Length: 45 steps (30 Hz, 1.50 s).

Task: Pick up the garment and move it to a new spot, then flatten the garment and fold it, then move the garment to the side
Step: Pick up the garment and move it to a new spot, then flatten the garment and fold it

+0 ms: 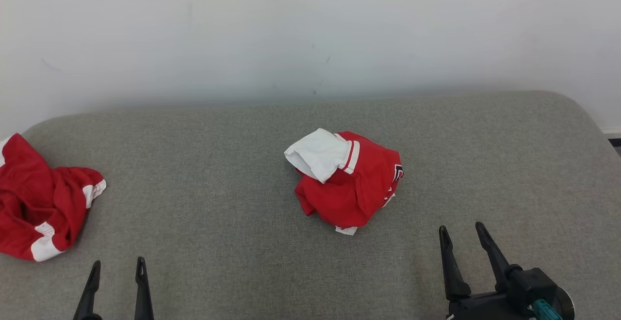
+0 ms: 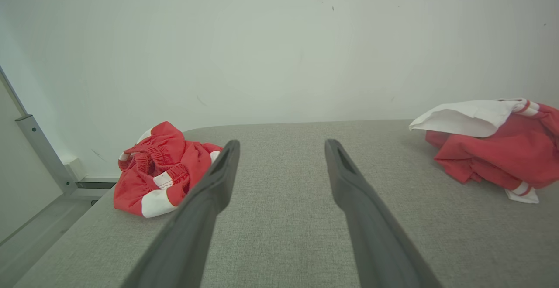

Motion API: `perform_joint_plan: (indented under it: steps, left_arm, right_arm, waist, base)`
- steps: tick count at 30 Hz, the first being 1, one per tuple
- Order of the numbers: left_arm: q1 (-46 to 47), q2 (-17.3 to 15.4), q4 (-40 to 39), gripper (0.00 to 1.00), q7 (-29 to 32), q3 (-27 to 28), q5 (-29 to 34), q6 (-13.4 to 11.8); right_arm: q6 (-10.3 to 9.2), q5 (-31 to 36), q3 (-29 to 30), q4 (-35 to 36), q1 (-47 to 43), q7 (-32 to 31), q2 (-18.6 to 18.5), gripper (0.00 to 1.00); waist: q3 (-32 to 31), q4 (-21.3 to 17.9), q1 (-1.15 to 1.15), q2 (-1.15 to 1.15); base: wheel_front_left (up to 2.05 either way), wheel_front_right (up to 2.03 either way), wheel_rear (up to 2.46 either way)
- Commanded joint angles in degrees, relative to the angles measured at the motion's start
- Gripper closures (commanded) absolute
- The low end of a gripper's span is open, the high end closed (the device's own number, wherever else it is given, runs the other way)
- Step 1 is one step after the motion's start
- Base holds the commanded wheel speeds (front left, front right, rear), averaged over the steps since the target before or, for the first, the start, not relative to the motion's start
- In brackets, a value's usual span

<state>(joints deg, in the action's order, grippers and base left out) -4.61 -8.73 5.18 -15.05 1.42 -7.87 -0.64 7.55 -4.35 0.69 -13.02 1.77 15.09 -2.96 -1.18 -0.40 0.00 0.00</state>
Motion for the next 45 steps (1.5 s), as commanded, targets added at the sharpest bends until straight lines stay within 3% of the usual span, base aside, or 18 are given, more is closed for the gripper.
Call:
perform_joint_plan:
  steps: [1,21,30,38,45]
  left_arm:
    - [-0.18,0.12,0.20,0.00,-0.19,0.22,0.48,-0.01]
    - [-0.12,0.90,0.47,0.00,-0.19,0.95,0.97,0.49]
    - [1.99,1.58,1.31,0.00,-0.19,-0.19,1.49,1.41]
    - [4.16,3.01,2.17,0.00,-0.19,-1.99,1.78,2.05]
    - [6.83,3.81,3.48,0.00,-0.19,-2.86,1.79,2.99]
  right_arm:
    - [-0.12,-0.09,-0.06,0.04,-0.29,0.11,0.15,0.00]
    - [-0.13,0.11,-0.28,-0.35,-0.21,-0.06,0.16,0.00]
    - [-0.13,2.25,-6.63,-1.48,8.71,-2.86,-2.23,0.00]
    - [-0.13,2.67,-13.04,-9.22,20.96,-6.94,-6.24,0.00]
    - [-0.13,1.75,-18.97,-20.43,29.98,-10.85,-10.77,0.00]
  waist:
    - [-0.03,0.06,0.00,0.00]
    - [0.24,0.21,0.00,0.00]
    - [0.99,2.82,0.00,0.00]
    - [3.32,7.22,0.00,0.00]
    - [5.79,10.34,0.00,0.00]
  base:
    - [0.00,0.00,0.00]
    - [0.00,0.00,0.00]
    - [0.00,0.00,0.00]
    - [0.00,0.00,0.00]
    - [0.00,0.00,0.00]
